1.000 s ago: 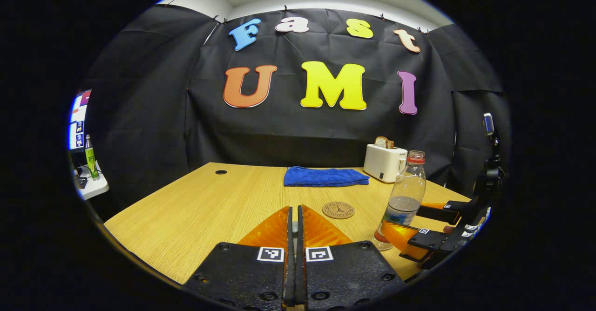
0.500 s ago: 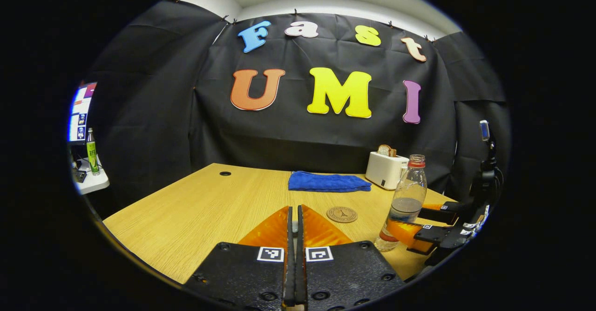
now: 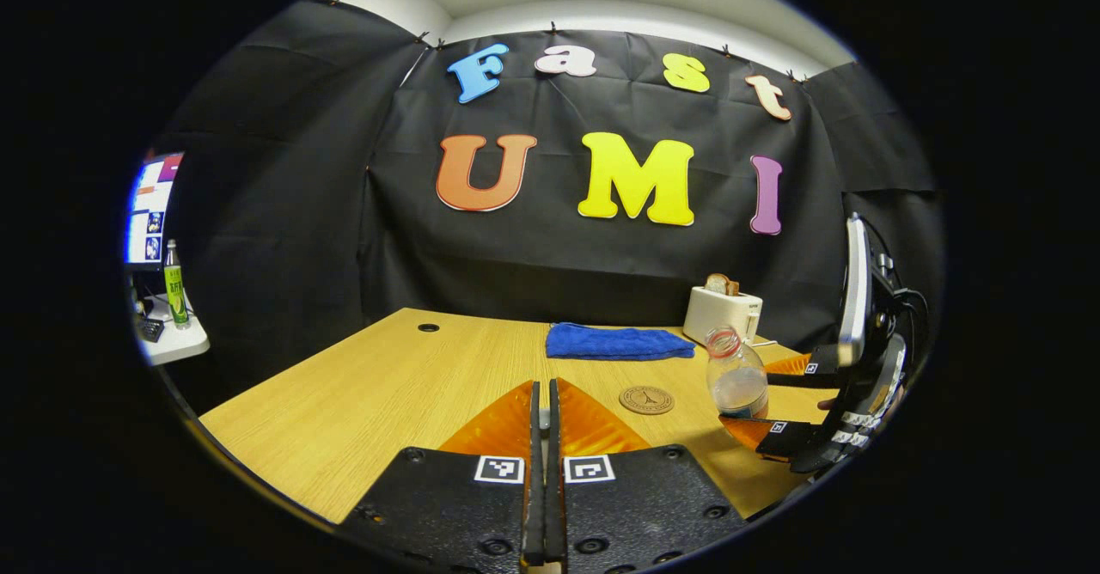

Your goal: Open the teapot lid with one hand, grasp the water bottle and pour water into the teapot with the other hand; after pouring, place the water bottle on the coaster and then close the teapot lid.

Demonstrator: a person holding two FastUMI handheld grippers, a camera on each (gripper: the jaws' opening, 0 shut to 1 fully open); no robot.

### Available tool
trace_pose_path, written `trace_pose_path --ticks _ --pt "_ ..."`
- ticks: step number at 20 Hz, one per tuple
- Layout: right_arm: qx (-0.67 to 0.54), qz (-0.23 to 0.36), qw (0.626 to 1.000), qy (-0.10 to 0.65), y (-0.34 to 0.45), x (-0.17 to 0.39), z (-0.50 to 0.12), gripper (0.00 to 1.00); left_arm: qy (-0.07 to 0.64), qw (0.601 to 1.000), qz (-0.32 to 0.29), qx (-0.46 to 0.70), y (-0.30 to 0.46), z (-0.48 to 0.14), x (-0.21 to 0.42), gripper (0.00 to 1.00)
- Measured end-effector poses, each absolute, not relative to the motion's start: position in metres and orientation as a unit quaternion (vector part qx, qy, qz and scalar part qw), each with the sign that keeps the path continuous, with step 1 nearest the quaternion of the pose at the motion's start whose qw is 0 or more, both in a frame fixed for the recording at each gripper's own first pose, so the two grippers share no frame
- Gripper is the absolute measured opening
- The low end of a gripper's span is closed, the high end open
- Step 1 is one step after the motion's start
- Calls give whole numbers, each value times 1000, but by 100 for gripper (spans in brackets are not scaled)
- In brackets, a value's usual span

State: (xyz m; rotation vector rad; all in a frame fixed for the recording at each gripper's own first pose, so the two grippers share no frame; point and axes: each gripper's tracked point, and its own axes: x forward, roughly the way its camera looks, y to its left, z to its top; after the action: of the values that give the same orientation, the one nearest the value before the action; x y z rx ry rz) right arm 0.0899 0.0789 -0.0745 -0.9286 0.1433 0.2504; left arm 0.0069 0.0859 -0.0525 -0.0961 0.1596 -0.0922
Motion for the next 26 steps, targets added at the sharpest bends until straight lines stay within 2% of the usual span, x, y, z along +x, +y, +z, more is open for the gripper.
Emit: trace_pose_path --ticks 5,12,26 --pt "-545 122 828 47 86 101 -81 71 71 995 -48 -47 94 -46 7 3" --pt "-655 94 750 -13 94 113 -70 71 67 996 -53 -28 99 -46 12 3" --pt "-744 92 659 -67 114 110 -64 72 65 996 -53 -26 111 -43 9 3"
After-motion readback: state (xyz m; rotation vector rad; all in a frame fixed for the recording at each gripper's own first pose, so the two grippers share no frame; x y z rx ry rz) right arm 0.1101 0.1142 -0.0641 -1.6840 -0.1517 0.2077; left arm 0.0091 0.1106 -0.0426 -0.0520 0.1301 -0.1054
